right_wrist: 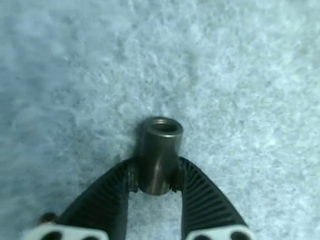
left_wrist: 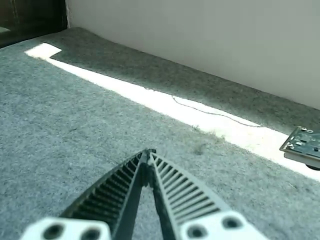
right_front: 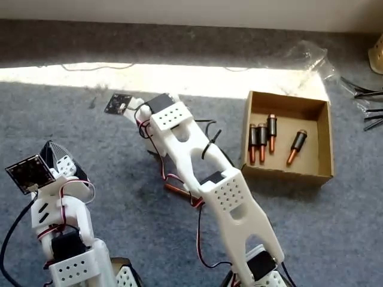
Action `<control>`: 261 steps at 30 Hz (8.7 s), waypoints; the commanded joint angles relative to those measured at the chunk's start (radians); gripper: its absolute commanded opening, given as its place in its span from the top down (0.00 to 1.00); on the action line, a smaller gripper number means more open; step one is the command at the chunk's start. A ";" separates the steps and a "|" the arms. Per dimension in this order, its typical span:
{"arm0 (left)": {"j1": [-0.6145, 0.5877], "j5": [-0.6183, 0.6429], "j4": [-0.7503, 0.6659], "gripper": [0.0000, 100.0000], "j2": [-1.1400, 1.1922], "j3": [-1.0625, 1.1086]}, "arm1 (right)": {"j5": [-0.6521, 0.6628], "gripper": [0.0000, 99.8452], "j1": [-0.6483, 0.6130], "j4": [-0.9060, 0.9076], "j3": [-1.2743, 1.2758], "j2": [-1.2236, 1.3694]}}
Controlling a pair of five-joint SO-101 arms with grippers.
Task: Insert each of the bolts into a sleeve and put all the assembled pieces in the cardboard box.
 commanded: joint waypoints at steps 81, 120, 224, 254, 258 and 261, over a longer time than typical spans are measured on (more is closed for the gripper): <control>0.019 0.005 -0.003 0.99 0.004 0.022 | -0.063 1.00 -0.035 0.314 -0.731 -0.179; 0.367 -0.502 0.229 0.99 0.001 -0.070 | -0.196 1.00 0.059 0.309 0.390 -1.624; 1.191 -1.086 0.540 0.85 1.933 -1.265 | -0.589 1.00 0.931 -0.657 2.252 -2.770; 0.952 -0.354 0.315 0.99 1.934 -1.267 | -0.589 1.00 0.932 -0.656 2.252 -2.770; 0.831 -0.077 0.261 0.99 1.936 -1.264 | -0.589 1.00 0.932 -0.656 2.252 -2.770; 0.766 0.008 0.255 0.99 1.936 -1.265 | -0.589 1.00 0.932 -0.656 2.253 -2.770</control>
